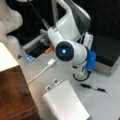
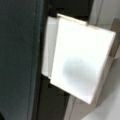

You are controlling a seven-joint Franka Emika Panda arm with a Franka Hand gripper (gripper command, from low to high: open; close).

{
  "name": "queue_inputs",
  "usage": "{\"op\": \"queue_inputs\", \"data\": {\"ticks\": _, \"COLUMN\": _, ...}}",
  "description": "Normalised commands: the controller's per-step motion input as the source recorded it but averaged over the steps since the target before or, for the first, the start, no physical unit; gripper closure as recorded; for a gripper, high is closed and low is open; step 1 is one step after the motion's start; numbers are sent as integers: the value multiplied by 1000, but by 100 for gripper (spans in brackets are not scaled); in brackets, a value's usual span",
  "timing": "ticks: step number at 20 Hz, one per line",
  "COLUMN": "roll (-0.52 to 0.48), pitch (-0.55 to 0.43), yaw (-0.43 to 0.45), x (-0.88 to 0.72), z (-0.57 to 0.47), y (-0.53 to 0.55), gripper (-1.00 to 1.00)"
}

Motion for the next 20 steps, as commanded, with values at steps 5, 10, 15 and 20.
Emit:
{"op": "queue_inputs", "data": {"ticks": 5, "roll": 194, "pitch": -84, "yaw": 19, "x": 10, "z": -181, "y": -13, "gripper": -100}}
{"op": "queue_inputs", "data": {"ticks": 10, "roll": 281, "pitch": -38, "yaw": -60, "x": -48, "z": -57, "y": 12, "gripper": -100}}
{"op": "queue_inputs", "data": {"ticks": 15, "roll": 334, "pitch": -23, "yaw": -117, "x": -63, "z": -15, "y": 37, "gripper": -100}}
{"op": "queue_inputs", "data": {"ticks": 20, "roll": 271, "pitch": -59, "yaw": -113, "x": -79, "z": -124, "y": 49, "gripper": -100}}
